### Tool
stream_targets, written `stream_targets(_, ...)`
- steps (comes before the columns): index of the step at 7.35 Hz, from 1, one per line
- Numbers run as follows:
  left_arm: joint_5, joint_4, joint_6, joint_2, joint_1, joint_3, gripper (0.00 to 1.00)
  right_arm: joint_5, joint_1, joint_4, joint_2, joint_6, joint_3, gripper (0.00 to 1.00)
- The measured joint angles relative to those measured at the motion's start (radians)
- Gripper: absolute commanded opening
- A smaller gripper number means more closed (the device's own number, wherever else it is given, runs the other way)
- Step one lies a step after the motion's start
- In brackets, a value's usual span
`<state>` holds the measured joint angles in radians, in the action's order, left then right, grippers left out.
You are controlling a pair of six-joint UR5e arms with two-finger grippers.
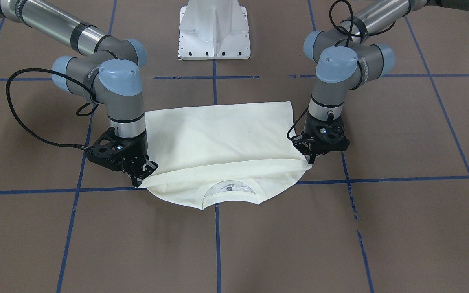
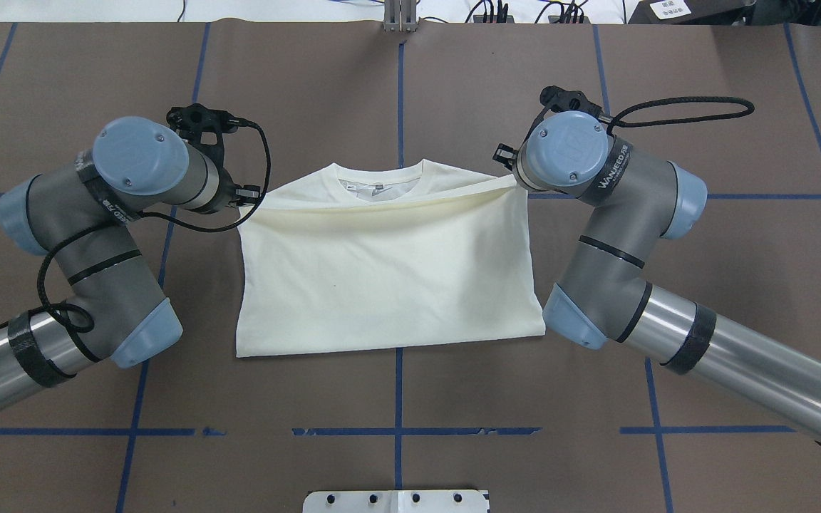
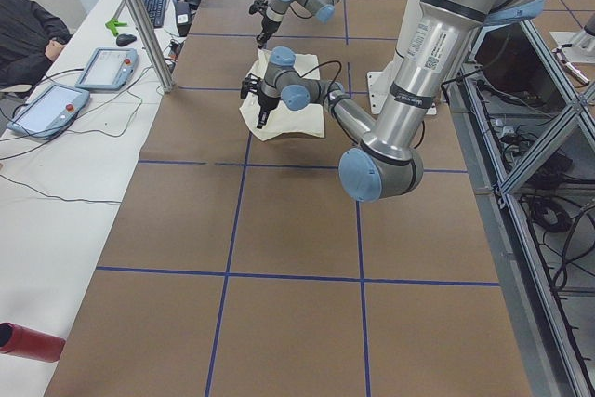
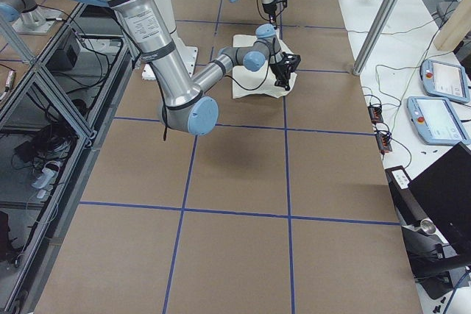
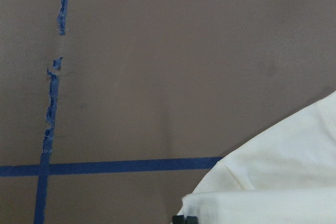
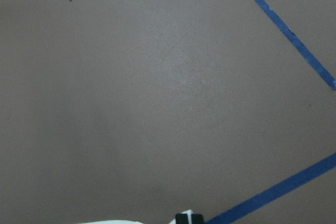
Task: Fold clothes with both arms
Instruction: 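Lay the hem at the collar and open both grippers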
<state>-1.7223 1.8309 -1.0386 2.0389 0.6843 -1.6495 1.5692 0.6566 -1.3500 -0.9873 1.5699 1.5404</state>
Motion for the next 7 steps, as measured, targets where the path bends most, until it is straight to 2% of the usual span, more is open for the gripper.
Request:
stream_targets(3,-0.007,0.019,0.044,-0.007,0.002,-0.031,1.00,0.019,-0.001,0.002,-0.003,-0.067,0.033,1.00)
stream_targets(5,-0.012,0.035,0.052,-0.048,-0.008,-0.110,1.00,0.117,0.043,0.003,-0.036,-0.214,0.105,1.00)
stream_targets(6,-0.011,0.072,0.032,-0.112,-0.028,-0.173,1.00,0.157,0.064,0.004,-0.061,-0.265,0.140,1.00)
stream_targets(7,-0.004,0.147,-0.022,-0.192,-0.065,-0.220,0.85,0.178,0.075,0.005,-0.078,-0.293,0.162,1.00)
